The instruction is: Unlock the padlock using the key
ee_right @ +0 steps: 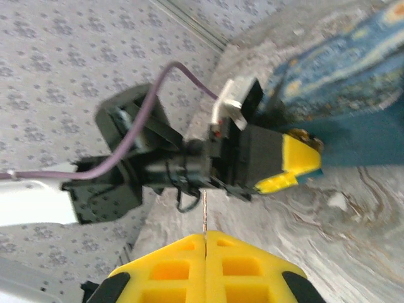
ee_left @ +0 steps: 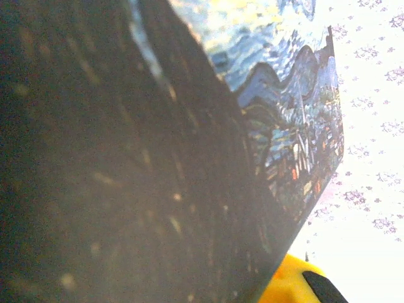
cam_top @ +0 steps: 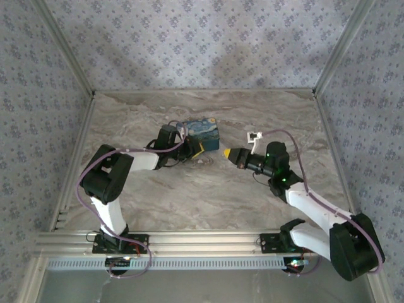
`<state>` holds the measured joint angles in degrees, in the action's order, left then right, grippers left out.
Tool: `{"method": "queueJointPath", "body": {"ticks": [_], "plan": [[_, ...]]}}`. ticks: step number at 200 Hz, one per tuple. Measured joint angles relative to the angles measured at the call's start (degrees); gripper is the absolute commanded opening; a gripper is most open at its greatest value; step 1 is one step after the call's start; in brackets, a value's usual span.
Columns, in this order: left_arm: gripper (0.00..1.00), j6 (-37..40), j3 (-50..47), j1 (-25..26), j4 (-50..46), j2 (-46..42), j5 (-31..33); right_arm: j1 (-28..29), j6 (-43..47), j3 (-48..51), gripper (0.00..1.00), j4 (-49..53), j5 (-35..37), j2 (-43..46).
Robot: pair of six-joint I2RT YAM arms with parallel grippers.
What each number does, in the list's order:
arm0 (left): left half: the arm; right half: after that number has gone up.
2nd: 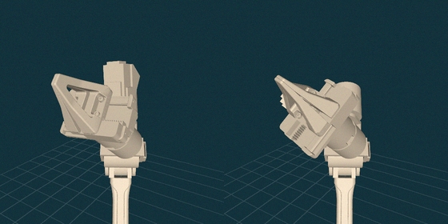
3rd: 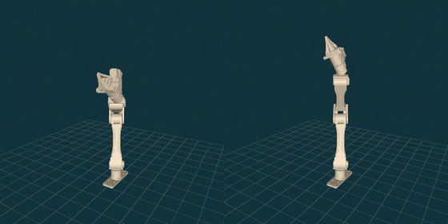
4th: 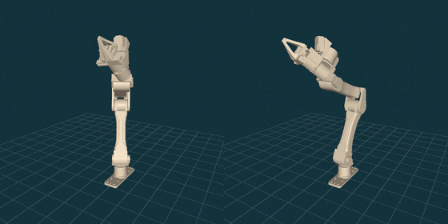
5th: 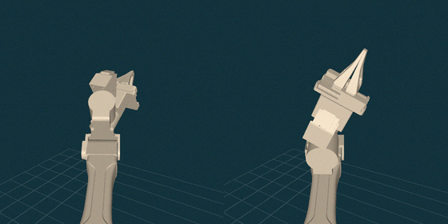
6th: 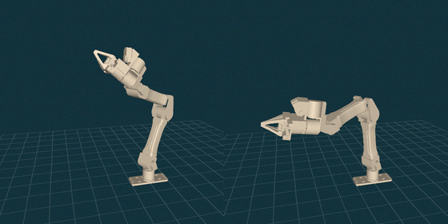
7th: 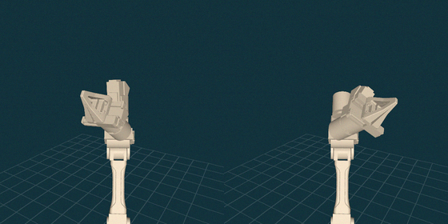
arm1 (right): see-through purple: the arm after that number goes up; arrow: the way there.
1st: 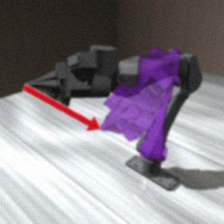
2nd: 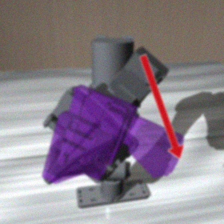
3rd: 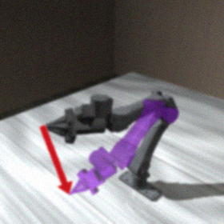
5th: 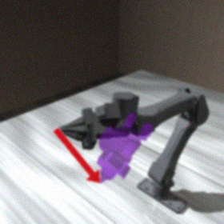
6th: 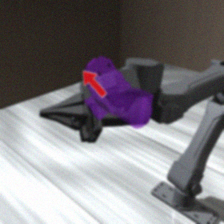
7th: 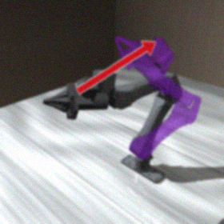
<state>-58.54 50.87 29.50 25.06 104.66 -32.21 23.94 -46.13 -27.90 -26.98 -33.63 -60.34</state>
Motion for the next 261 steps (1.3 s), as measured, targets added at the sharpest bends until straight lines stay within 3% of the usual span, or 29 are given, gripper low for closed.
{"method": "queueJointPath", "body": {"ticks": [46,111,181,261], "plan": [[0.05,-0.7,0.0,0.0,1.8,0.0,-0.2,0.0,-1.7,-3.0,0.00,0.2,0.0,3.5],[0.05,-2.2,0.0,-0.2,3.7,0.0,-1.2,-0.6,-8.3,-1.3,0.00,-3.7,1.4,1.7],[0.05,-3.7,-0.2,-0.2,5.9,0.0,-2.1,-0.9,-15.1,3.4,0.00,-15.5,2.8,-14.0],[0.05,-4.8,-0.5,-0.2,8.1,0.0,-2.7,2.5,-22.5,3.5,0.00,-37.1,2.8,-35.0]]}}
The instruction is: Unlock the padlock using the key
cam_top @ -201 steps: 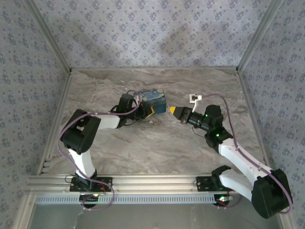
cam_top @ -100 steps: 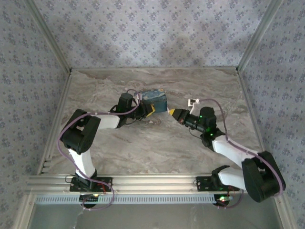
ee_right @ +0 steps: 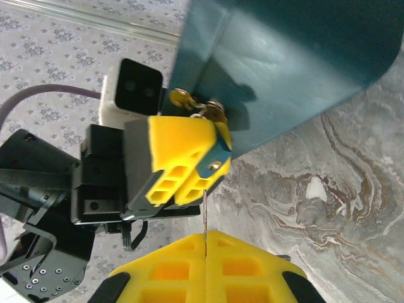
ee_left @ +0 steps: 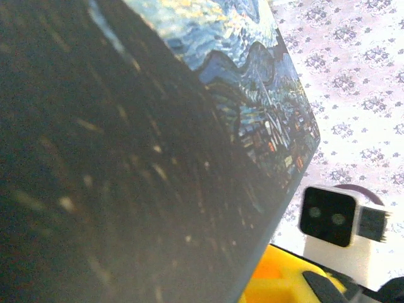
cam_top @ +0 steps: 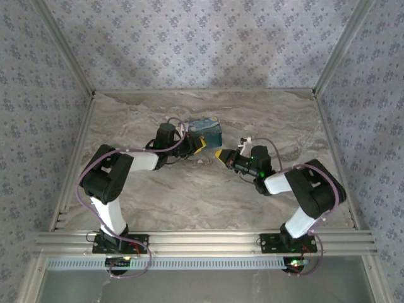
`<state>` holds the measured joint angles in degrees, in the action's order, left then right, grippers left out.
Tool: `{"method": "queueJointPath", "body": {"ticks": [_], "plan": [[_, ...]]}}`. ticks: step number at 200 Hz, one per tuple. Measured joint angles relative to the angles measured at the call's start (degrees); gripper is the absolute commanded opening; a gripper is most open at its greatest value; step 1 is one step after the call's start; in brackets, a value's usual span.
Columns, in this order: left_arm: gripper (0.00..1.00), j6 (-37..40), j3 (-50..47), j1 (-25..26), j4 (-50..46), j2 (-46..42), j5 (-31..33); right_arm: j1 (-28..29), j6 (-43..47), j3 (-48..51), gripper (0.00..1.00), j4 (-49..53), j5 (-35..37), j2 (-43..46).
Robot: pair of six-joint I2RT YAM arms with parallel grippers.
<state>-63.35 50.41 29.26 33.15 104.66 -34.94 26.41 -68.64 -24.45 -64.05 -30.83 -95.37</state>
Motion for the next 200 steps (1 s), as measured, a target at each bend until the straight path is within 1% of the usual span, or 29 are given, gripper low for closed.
{"method": "queueJointPath", "body": {"ticks": [39,57,112,200], "plan": [[0.05,-0.5,0.0,0.0,0.3,0.0,-0.2,1.3,-3.4,-0.2,0.00,-8.6,0.0,-7.3],[0.05,-0.8,-0.2,0.0,0.8,0.0,-0.4,1.6,-4.3,-0.5,0.00,-10.5,-0.1,-9.1],[0.05,-1.7,-1.2,0.0,3.2,0.0,-1.1,2.1,-5.1,-2.9,0.00,-13.4,-0.9,-10.2],[0.05,-3.2,-1.6,0.0,5.7,0.0,-1.7,2.3,-5.7,-3.5,0.00,-14.2,-1.1,-11.6]]}}
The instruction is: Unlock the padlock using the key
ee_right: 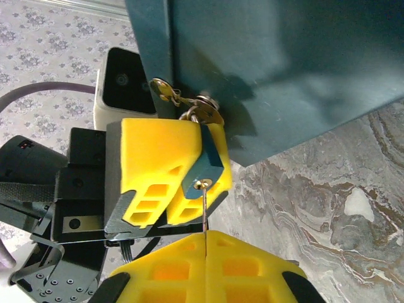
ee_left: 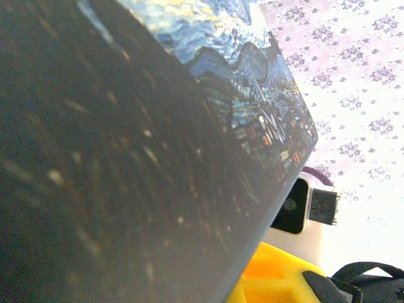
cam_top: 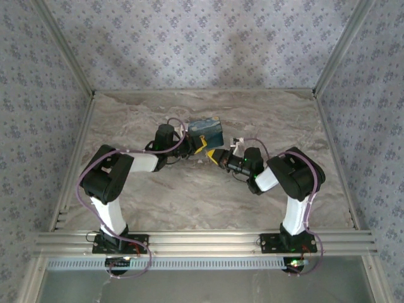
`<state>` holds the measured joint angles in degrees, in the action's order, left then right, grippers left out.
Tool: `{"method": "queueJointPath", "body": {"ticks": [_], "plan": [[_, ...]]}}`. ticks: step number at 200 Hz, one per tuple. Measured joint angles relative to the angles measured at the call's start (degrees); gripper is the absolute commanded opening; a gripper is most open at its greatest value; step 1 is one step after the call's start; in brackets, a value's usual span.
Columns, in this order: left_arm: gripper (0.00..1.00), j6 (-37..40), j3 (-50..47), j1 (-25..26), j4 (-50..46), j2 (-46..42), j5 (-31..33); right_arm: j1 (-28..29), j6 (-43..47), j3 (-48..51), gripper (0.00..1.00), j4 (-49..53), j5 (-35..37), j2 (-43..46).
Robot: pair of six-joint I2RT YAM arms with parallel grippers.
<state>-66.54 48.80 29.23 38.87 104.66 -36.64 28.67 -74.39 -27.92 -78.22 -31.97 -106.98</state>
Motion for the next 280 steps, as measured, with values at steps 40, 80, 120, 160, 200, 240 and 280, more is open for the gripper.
{"method": "queueJointPath", "body": {"ticks": [40,80,120,160,200,240,280], "plan": [[0.05,-0.2,-0.5,0.0,1.3,0.0,0.0,0.1,0.0,-0.3,0.00,0.0,0.0,-0.1],[0.05,-0.5,-0.7,0.0,1.7,0.0,0.0,0.1,-0.2,-0.4,0.00,0.0,0.0,-0.1],[0.05,-0.7,-1.1,0.0,2.5,0.0,0.0,0.1,-0.7,-0.4,0.00,0.0,0.0,-0.1],[0.04,-1.0,-1.4,-0.1,3.4,0.0,0.0,-0.1,-0.9,-0.5,0.00,0.0,0.0,-0.1],[0.04,-1.1,-1.4,-0.1,3.7,0.0,0.0,-0.1,-1.1,-0.5,0.00,0.0,0.0,0.1],[0.04,-1.7,-1.4,-0.1,4.5,0.1,0.0,-0.3,-1.3,-0.6,0.00,-0.1,0.0,0.2],[0.04,-2.2,-1.6,-0.4,5.5,0.1,0.0,-0.5,-2.5,-1.4,0.00,-0.1,0.0,0.2]]}}
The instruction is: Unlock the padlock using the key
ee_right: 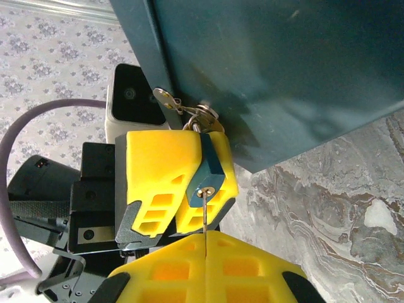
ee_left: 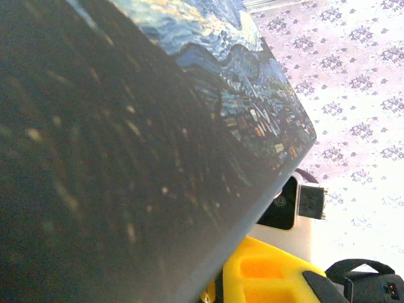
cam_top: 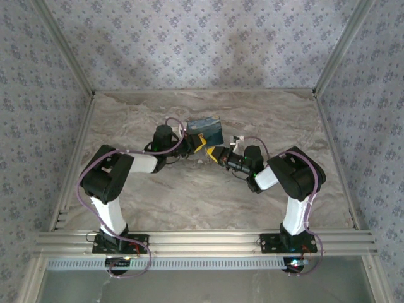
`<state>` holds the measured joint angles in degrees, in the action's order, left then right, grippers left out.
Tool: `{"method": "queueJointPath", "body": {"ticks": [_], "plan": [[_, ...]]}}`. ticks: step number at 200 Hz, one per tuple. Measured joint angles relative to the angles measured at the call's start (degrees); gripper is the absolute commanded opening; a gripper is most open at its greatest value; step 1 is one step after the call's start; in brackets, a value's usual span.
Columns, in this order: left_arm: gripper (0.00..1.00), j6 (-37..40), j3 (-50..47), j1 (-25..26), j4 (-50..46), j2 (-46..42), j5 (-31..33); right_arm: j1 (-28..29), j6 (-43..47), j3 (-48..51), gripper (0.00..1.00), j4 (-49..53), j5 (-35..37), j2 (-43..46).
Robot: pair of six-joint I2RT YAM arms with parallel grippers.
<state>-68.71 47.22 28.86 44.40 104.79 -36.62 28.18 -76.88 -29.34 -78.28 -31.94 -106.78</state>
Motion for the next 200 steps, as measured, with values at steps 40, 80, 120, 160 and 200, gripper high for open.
{"method": "queueJointPath", "body": {"ticks": [40,80,120,160,200], "plan": [[0.04,-0.5,-0.6,-0.1,2.3,0.3,0.0,-0.2,-2.1,-0.3,0.00,0.0,0.0,0.0],[0.04,-1.5,-0.8,-0.3,4.1,0.8,0.1,-0.3,-4.9,-0.8,0.00,0.0,0.5,-0.2],[0.04,-2.5,-1.0,-0.4,6.1,1.3,0.5,0.3,-7.8,-0.9,0.00,-0.4,2.5,-0.5],[0.03,-3.4,-1.1,-0.4,7.6,2.1,0.7,0.9,-10.4,-1.2,0.00,-0.7,4.8,-1.3],[0.03,-4.0,-1.2,-0.4,8.6,2.3,0.8,1.2,-12.8,-1.2,0.00,-0.9,7.7,-1.3]]}}
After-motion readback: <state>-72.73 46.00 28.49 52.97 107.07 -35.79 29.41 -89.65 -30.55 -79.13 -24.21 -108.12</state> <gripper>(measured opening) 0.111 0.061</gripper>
